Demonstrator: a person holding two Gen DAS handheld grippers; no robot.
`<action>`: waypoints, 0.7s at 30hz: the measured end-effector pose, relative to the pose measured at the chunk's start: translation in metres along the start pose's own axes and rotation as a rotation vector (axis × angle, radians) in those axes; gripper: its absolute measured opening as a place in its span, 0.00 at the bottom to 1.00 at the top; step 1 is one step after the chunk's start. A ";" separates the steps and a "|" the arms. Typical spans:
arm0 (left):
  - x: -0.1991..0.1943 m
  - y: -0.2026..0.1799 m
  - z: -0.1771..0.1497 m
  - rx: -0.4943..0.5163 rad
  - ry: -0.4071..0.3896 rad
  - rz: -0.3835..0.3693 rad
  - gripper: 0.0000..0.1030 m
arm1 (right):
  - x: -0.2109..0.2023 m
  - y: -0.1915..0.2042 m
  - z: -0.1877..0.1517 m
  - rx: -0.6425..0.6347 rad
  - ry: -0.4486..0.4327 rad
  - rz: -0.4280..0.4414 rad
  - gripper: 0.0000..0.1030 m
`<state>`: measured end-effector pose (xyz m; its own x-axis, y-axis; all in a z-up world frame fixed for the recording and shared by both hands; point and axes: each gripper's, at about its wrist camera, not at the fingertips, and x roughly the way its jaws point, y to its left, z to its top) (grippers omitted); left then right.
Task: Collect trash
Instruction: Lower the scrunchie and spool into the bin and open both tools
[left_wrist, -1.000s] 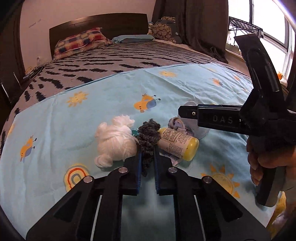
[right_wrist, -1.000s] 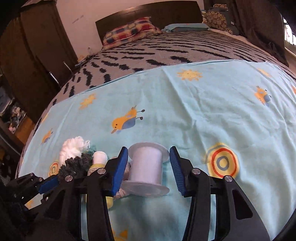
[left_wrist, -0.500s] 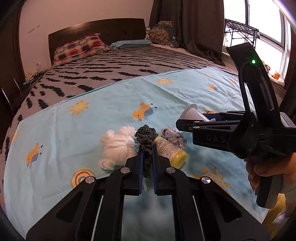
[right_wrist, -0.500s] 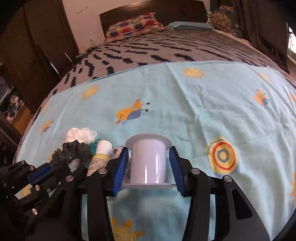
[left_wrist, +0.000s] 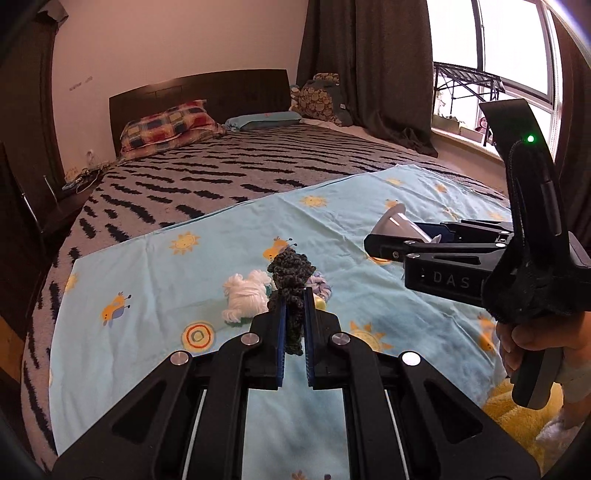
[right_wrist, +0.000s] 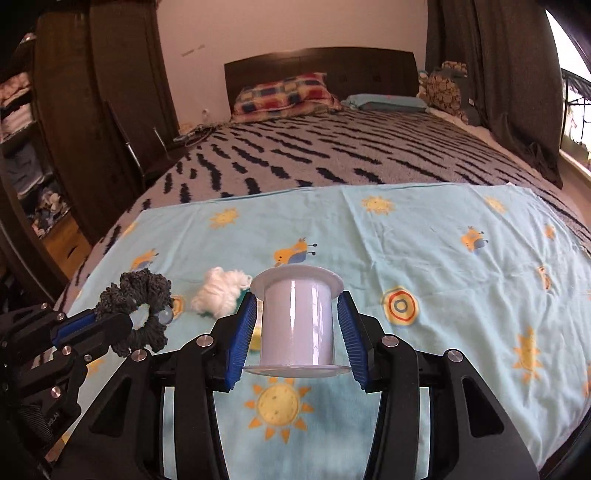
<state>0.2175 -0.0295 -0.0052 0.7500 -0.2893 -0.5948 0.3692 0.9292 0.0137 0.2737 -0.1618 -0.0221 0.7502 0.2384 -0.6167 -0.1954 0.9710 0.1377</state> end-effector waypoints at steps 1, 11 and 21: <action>-0.009 -0.002 -0.004 -0.003 -0.002 0.000 0.07 | -0.014 0.002 -0.005 -0.006 -0.017 0.001 0.45; -0.092 -0.022 -0.076 -0.050 -0.021 -0.055 0.07 | -0.120 0.022 -0.086 -0.106 -0.140 0.007 0.45; -0.117 -0.050 -0.155 -0.026 0.020 -0.102 0.07 | -0.145 0.033 -0.171 -0.195 -0.108 0.009 0.45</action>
<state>0.0267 -0.0068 -0.0608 0.6980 -0.3785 -0.6079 0.4286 0.9009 -0.0689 0.0509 -0.1675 -0.0607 0.8090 0.2574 -0.5284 -0.3127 0.9497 -0.0161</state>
